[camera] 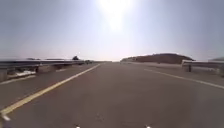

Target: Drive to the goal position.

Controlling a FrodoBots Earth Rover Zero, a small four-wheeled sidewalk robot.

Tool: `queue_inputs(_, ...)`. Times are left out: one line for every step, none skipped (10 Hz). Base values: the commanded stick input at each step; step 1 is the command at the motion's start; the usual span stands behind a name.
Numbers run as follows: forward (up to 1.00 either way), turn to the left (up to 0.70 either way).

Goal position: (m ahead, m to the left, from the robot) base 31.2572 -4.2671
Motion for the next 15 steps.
queue_inputs(0.70,0.00)
queue_inputs(0.70,0.00)
queue_inputs(0.70,0.00)
queue_inputs(0.70,0.00)
queue_inputs(0.70,0.00)
queue_inputs(0.70,0.00)
queue_inputs(0.70,0.00)
queue_inputs(0.70,0.00)
queue_inputs(0.70,0.00)
queue_inputs(0.70,0.00)
queue_inputs(0.70,0.00)
queue_inputs(0.70,0.00)
queue_inputs(0.70,0.00)
queue_inputs(0.70,0.00)
queue_inputs(0.70,0.00)
